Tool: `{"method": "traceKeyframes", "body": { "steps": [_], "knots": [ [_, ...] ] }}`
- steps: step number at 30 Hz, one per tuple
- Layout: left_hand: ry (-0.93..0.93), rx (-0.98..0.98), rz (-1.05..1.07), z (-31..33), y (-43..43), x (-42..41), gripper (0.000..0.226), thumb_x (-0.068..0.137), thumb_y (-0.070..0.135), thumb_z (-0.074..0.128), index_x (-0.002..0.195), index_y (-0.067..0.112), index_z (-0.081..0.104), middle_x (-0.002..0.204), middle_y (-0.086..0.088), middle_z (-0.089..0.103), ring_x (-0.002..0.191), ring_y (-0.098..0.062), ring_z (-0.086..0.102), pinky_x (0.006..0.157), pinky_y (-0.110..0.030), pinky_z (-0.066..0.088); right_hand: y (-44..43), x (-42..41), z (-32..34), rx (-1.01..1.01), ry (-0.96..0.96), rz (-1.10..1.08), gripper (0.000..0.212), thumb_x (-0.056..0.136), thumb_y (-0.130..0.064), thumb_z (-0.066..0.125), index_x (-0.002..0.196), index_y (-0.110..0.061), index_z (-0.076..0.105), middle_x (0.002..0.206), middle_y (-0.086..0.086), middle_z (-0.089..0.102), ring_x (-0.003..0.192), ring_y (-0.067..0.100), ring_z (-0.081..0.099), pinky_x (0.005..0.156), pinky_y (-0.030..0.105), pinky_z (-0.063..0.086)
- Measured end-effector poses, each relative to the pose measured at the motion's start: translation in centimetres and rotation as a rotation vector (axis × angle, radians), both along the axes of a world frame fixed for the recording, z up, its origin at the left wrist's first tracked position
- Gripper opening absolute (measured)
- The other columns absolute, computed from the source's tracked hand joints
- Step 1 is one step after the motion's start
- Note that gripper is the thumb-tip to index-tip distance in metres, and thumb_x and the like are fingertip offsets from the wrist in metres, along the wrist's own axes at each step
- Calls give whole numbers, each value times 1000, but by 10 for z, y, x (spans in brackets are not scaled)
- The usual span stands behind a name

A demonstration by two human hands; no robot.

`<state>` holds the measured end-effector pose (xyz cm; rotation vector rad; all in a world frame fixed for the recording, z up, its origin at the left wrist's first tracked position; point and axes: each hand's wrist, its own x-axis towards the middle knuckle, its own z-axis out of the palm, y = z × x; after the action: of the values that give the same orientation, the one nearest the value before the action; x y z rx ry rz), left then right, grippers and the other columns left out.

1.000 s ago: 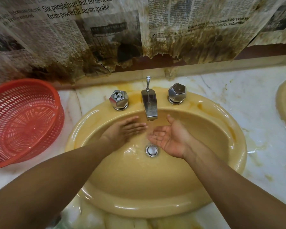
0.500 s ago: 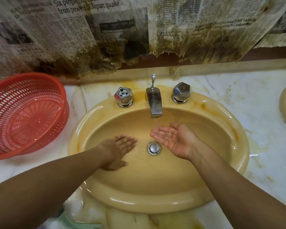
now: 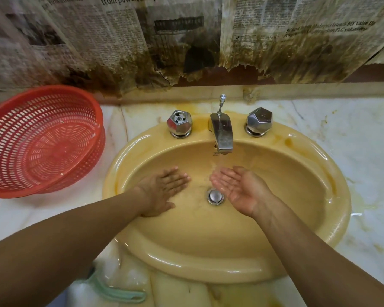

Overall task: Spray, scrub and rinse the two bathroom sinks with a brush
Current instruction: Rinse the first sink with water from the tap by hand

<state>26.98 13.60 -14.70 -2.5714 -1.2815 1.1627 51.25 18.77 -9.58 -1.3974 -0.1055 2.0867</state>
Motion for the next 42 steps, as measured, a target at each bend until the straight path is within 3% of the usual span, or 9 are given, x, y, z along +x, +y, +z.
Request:
{"method": "traceKeyframes", "body": {
  "steps": [4,8,13,18,22,26,33,39,42],
  "knots": [
    [96,175,-48,6,11,0,73,105,58,3,160,16,-20,166,0,-29,149,-13,-34,112,-50,-37,3,-16,10,14,117,5,38,111,-18,37,126,11,56,120,31,67,109,41,68,100,45,54],
    [78,110,12,10,1,10,65,109,47,9,162,9,6,171,-4,10,158,-20,-14,114,-48,-33,-5,-38,20,136,85,399,40,109,-26,45,123,6,64,119,25,71,107,33,72,97,43,56],
    [-39,-219,266,7,-30,19,71,107,50,12,161,14,-16,167,-3,-26,154,-16,-26,124,-43,-21,-3,-12,-2,58,-90,243,40,109,-22,43,122,10,63,106,26,74,95,35,75,78,37,62],
    [26,-352,301,16,-36,11,72,106,59,10,161,21,-18,165,7,-27,154,-10,-24,125,-41,-18,10,1,-3,31,-36,39,37,108,-18,44,125,11,60,108,27,73,95,38,74,80,41,61],
    [140,74,174,18,-20,-6,73,106,58,7,158,14,-22,165,1,-28,154,-16,-27,125,-49,-14,-10,-34,26,194,32,379,36,109,-18,44,123,12,61,111,27,73,102,37,73,89,41,61],
    [51,-65,336,9,-38,7,74,104,56,4,159,14,-21,163,-5,-32,152,-19,-31,122,-50,-21,-34,-41,37,449,-180,809,35,107,-22,52,110,8,69,108,27,73,96,35,72,96,44,56],
    [-214,-723,563,23,-53,59,65,111,48,12,164,15,-5,171,0,-17,157,-11,-10,127,-45,-5,-5,16,8,197,-170,291,35,108,-18,44,113,9,65,106,26,75,97,36,75,89,41,60],
    [35,-251,440,19,-44,21,69,107,51,11,161,18,-19,164,5,-30,153,-12,-26,124,-46,-19,5,22,1,79,5,160,35,107,-17,43,120,10,63,114,27,72,104,37,73,94,41,58],
    [-18,-297,351,11,-41,21,68,107,48,12,161,18,-19,164,4,-31,153,-13,-28,123,-51,-20,7,17,1,63,0,163,34,108,-15,41,118,11,62,114,30,71,106,40,71,95,43,57]
  ]
}}
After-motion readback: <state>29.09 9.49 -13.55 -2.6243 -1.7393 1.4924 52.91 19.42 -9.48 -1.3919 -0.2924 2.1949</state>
